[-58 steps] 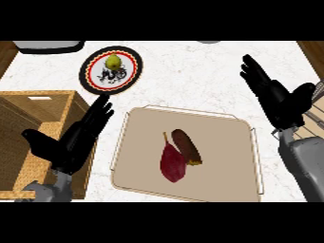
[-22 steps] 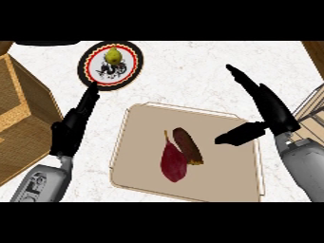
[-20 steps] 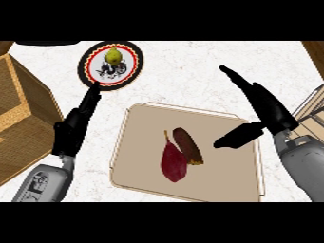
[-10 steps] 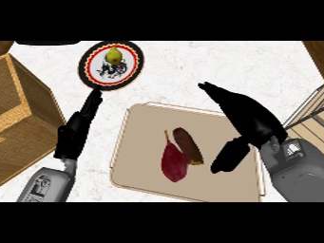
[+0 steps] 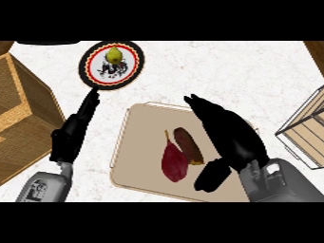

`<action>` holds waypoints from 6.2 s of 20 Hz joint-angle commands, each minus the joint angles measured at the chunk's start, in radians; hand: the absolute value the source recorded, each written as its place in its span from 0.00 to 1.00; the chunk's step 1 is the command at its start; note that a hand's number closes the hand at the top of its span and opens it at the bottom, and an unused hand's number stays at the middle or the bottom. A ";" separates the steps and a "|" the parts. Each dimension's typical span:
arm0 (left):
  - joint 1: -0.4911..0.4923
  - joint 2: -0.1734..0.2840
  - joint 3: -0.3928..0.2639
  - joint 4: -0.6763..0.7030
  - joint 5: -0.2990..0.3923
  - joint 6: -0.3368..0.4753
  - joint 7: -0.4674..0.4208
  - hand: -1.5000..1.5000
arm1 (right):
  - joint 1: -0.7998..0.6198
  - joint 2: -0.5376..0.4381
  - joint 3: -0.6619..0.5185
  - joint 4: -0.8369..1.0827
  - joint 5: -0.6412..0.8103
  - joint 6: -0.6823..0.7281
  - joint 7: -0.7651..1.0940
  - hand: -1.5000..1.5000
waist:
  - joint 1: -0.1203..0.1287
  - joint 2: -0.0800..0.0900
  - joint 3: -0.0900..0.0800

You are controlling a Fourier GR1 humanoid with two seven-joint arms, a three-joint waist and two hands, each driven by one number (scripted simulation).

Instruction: Pick the sweet potato from the tray and place it in the tiered shelf

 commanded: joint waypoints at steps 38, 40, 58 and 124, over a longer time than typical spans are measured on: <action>-0.009 -0.094 0.124 -0.001 -0.115 -0.085 0.005 0.50 | 0.169 0.310 -0.101 0.208 0.482 0.136 -0.178 0.00 | 0.000 0.001 0.000; 0.000 -0.085 0.140 0.005 -0.090 -0.123 -0.008 0.50 | 0.198 0.319 -0.081 0.175 0.513 0.141 -0.161 0.00 | 0.000 0.001 0.000; -0.061 -0.104 0.162 0.003 -0.124 -0.136 0.058 0.50 | 0.251 0.321 -0.067 0.389 0.576 -0.003 -0.339 0.00 | -0.001 0.002 0.000; 0.009 -0.152 0.136 -0.026 -0.164 -0.113 0.009 0.50 | 1.037 -0.681 -1.668 -0.003 -1.022 0.191 -1.121 1.00 | -0.002 0.002 0.000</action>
